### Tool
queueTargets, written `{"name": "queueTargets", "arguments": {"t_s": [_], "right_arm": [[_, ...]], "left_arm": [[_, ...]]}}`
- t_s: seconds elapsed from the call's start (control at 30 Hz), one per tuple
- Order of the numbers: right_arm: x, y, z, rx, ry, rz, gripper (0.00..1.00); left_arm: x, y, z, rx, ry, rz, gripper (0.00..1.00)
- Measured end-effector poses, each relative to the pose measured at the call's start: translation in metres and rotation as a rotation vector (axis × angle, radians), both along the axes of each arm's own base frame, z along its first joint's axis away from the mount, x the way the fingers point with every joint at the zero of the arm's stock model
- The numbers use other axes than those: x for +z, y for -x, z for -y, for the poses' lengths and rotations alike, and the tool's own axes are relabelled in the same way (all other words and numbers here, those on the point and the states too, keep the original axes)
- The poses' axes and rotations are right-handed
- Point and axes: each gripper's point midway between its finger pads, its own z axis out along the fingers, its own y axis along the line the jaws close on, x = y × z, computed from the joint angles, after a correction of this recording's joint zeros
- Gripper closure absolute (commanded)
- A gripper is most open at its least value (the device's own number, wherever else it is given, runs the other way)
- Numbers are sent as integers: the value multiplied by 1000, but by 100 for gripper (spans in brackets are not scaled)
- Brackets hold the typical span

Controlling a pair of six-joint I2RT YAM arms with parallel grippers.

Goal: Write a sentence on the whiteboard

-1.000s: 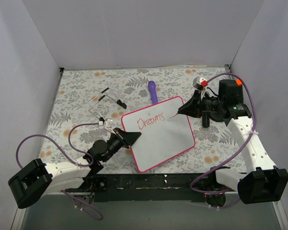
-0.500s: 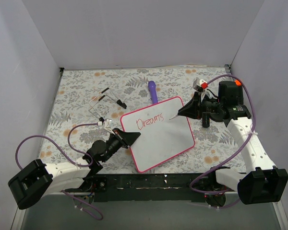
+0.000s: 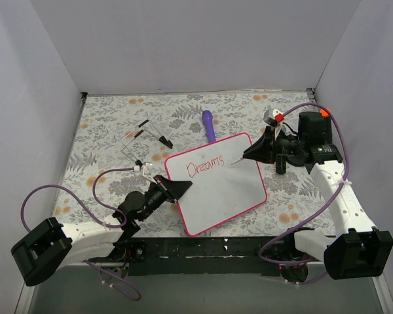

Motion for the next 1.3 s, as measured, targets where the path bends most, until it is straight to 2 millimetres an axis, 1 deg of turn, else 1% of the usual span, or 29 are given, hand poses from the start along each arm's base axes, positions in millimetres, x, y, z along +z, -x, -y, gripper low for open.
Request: {"name": "queueTargets", "arguments": {"t_s": [1.3], "right_arm": [[-1, 0, 1, -3, -2, -2, 99]], "left_arm": [[4, 2, 1, -22, 23, -5, 100]]}}
